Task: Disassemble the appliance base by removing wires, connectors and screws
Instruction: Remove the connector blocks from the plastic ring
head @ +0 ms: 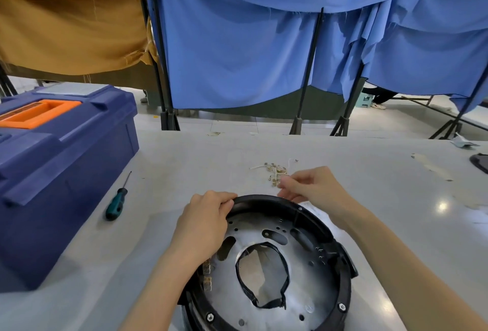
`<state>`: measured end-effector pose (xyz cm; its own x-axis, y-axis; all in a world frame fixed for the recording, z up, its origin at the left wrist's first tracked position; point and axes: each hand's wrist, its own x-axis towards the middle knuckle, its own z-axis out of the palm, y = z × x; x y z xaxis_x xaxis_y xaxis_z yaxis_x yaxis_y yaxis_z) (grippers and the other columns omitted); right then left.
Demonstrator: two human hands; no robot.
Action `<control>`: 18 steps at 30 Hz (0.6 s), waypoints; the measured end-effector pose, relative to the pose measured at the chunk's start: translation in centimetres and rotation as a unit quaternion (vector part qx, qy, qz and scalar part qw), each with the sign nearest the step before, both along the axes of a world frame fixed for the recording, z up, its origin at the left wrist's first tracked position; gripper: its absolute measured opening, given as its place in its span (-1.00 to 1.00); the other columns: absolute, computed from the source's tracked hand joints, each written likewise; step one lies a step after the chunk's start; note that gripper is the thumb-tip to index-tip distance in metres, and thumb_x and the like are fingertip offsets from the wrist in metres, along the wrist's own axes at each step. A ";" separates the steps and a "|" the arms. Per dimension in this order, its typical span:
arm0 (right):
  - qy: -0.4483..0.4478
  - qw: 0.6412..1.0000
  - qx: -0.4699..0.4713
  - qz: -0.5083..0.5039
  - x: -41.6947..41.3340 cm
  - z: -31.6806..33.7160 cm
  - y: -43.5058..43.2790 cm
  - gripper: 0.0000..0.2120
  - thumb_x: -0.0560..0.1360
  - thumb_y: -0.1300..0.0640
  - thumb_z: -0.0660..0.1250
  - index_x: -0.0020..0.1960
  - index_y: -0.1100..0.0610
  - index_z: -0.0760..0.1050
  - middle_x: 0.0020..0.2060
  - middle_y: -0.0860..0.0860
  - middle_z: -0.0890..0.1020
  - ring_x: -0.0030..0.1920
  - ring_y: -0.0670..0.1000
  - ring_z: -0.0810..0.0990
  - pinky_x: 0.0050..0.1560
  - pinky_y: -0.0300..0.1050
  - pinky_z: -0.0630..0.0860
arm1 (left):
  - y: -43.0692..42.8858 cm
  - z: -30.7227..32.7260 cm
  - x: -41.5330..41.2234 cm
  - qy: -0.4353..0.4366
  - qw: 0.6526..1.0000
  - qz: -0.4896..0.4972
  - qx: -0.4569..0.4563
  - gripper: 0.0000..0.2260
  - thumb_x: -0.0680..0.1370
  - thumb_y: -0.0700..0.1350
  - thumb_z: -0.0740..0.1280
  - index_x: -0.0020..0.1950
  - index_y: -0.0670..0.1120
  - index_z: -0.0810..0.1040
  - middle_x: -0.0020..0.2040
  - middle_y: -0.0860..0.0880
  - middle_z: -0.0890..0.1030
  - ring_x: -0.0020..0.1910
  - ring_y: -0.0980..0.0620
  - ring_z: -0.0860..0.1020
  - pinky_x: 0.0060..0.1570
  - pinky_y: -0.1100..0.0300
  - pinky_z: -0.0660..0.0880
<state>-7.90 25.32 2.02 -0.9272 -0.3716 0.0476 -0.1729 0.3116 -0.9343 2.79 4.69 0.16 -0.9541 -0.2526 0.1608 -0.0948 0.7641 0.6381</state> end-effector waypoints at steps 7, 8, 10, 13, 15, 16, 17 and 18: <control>0.046 0.992 0.071 0.090 3.4 -0.5 0.9 -0.83 0.39 0.10 0.52 -0.04 -0.07 0.68 -0.16 -0.10 0.72 -0.13 -0.11 0.68 -0.19 -0.43 0.51 | -0.6 0.3 0.5 0.022 0.997 0.010 0.075 -0.76 0.62 -0.13 0.25 0.23 0.01 0.61 0.15 0.02 0.65 0.22 0.04 0.53 0.23 0.13 0.45; 0.061 0.992 0.073 0.082 3.5 -0.6 0.9 -0.81 0.41 0.17 0.50 -0.03 -0.06 0.69 -0.15 -0.10 0.72 -0.11 -0.10 0.67 -0.16 -0.44 0.50 | -0.7 0.3 0.6 0.021 0.996 0.010 0.085 -0.76 0.62 -0.14 0.26 0.23 0.00 0.61 0.14 0.01 0.65 0.21 0.05 0.54 0.23 0.17 0.45; 0.066 0.994 0.062 0.066 3.5 -0.9 0.7 -0.78 0.44 0.25 0.45 -0.01 -0.03 0.69 -0.15 -0.10 0.73 -0.10 -0.10 0.67 -0.12 -0.42 0.51 | -0.7 0.2 0.7 0.016 0.996 0.013 0.083 -0.76 0.61 -0.15 0.26 0.24 0.01 0.60 0.14 -0.02 0.65 0.20 0.04 0.55 0.22 0.17 0.45; 0.041 0.996 0.033 0.076 3.6 -1.3 0.5 -0.81 0.48 0.22 0.43 0.04 0.00 0.69 -0.13 -0.10 0.73 -0.08 -0.10 0.69 -0.06 -0.33 0.54 | -0.9 0.0 0.7 0.005 0.998 0.030 0.048 -0.74 0.62 -0.14 0.22 0.25 0.04 0.58 0.15 -0.04 0.62 0.24 -0.01 0.51 0.24 0.03 0.44; 0.015 0.997 0.005 0.072 3.6 -1.5 0.6 -0.81 0.48 0.19 0.44 0.08 0.05 0.68 -0.10 -0.06 0.73 -0.03 -0.07 0.69 0.03 -0.23 0.57 | -1.0 0.0 0.6 0.004 0.999 0.038 0.038 -0.74 0.62 -0.14 0.21 0.25 0.05 0.57 0.14 -0.04 0.62 0.25 -0.02 0.49 0.24 0.01 0.44; -0.001 0.998 -0.009 0.068 3.6 -1.6 0.7 -0.80 0.48 0.17 0.44 0.10 0.07 0.67 -0.07 -0.04 0.73 -0.01 -0.04 0.69 0.07 -0.16 0.58 | -1.1 0.0 0.6 0.003 0.999 0.039 0.034 -0.74 0.62 -0.14 0.21 0.24 0.04 0.58 0.14 -0.04 0.62 0.24 -0.03 0.49 0.23 0.01 0.44; -0.019 0.998 -0.023 0.063 3.6 -1.7 0.8 -0.79 0.49 0.16 0.44 0.12 0.08 0.66 -0.06 -0.02 0.73 0.01 -0.02 0.69 0.09 -0.13 0.58 | -1.1 0.0 0.6 0.003 0.999 0.040 0.026 -0.74 0.62 -0.15 0.20 0.24 0.04 0.58 0.13 -0.04 0.63 0.24 -0.03 0.50 0.22 0.02 0.44; -0.037 0.997 -0.037 0.060 3.6 -1.7 0.9 -0.79 0.50 0.15 0.43 0.13 0.07 0.65 -0.05 -0.01 0.73 0.01 -0.02 0.70 0.08 -0.13 0.59 | -1.2 0.0 0.6 0.002 0.999 0.043 0.018 -0.73 0.62 -0.16 0.20 0.24 0.04 0.58 0.13 -0.03 0.63 0.22 -0.04 0.51 0.19 0.04 0.45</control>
